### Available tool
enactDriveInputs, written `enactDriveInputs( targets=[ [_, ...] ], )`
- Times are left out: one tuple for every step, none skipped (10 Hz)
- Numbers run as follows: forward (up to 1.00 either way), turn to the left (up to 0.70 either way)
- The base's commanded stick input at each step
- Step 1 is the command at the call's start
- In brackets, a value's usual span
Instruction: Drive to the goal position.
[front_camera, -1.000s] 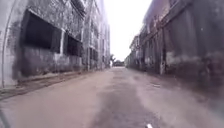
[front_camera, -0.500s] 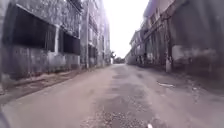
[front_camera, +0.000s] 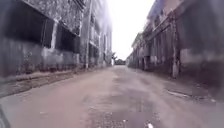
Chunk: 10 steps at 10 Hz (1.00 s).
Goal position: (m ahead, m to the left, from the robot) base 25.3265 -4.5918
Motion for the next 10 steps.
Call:
enactDriveInputs(
  targets=[
    [1.00,0.00],
    [1.00,0.00],
    [1.00,0.00],
    [1.00,0.00],
    [1.00,0.00],
    [1.00,0.00],
    [1.00,0.00],
    [1.00,0.00],
    [1.00,0.00],
    [1.00,0.00]
  ],
)
